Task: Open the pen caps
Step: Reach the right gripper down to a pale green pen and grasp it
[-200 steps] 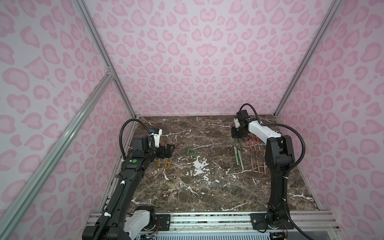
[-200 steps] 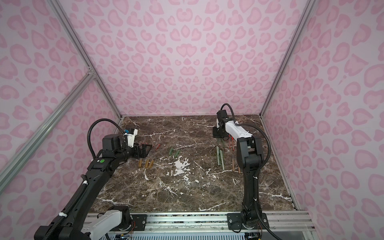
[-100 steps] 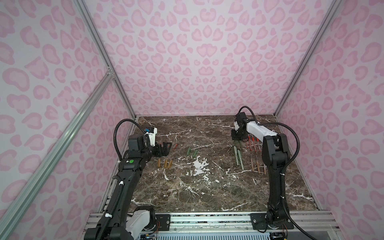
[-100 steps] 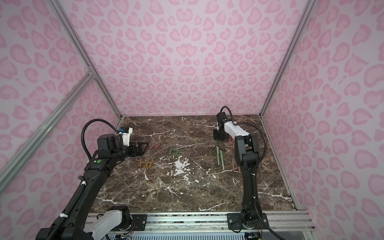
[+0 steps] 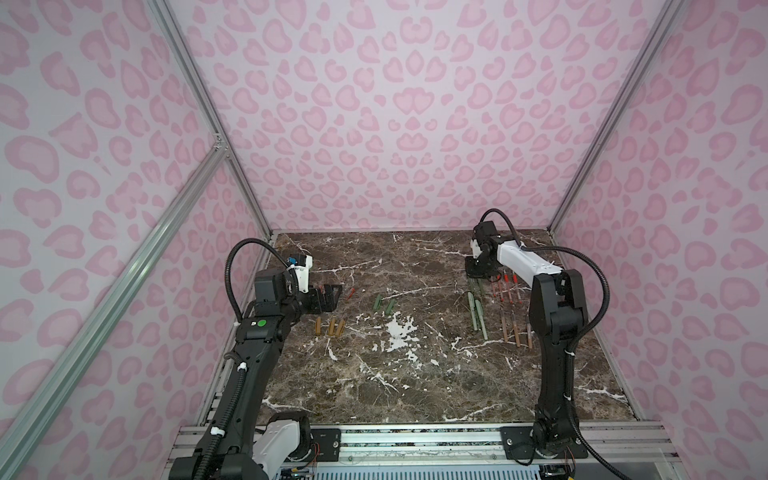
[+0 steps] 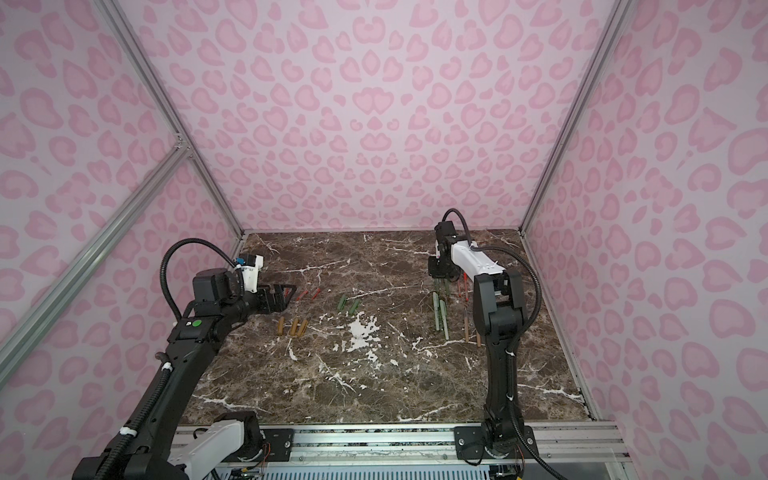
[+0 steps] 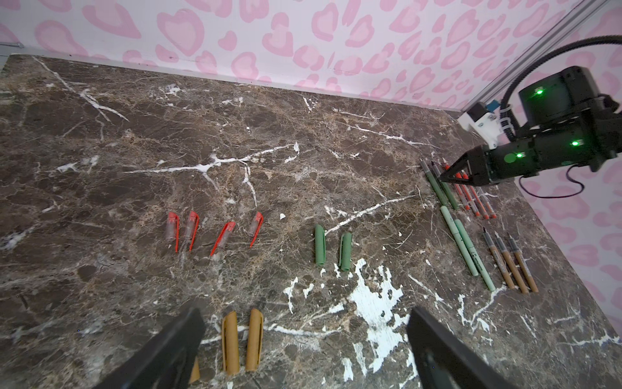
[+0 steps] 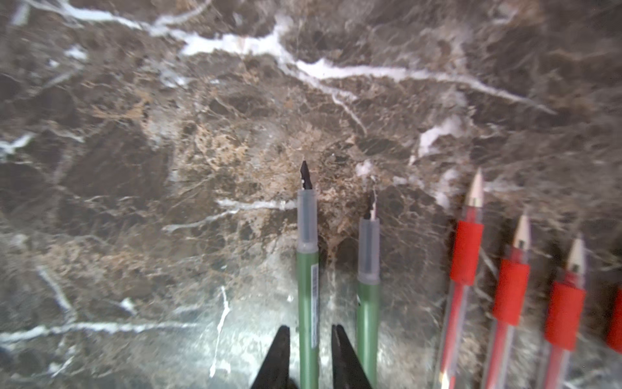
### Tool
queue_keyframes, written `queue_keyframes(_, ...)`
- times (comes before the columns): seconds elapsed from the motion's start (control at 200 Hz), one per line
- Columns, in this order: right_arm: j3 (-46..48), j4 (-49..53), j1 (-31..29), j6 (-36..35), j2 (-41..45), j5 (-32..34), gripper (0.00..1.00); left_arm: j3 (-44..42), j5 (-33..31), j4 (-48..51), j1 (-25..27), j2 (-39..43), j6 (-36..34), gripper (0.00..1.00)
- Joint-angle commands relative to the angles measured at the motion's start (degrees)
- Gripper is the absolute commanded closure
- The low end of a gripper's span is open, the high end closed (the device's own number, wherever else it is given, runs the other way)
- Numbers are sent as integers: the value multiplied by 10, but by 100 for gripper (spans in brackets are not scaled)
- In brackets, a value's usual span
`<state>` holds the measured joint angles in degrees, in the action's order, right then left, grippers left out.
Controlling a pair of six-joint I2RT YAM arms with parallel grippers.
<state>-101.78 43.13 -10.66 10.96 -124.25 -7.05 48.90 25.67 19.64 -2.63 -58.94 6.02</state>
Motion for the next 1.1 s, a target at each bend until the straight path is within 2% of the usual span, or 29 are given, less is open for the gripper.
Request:
queue_keyframes(0.0,21,5,-1,-2,28,-1,75,1,7,-20,-1,4,2,2)
queue_keyframes(0.24,183,-52,-16,42,149,-15,74,3,9,-18,-4,4,3,2)
queue_keyframes(0.46,281,-77,-48,73,200,-2,73,6,15,-15,-6,-4,8,2)
queue_keyframes(0.72,322,-96,-66,90,198,11,74,10,15,-14,-7,-4,9,2)
queue_keyframes(0.86,327,-93,-66,86,188,39,74,0,12,-21,-6,-4,7,2)
queue_keyframes(1.095,345,-113,-68,84,175,30,78,2,13,-24,-7,-7,8,3)
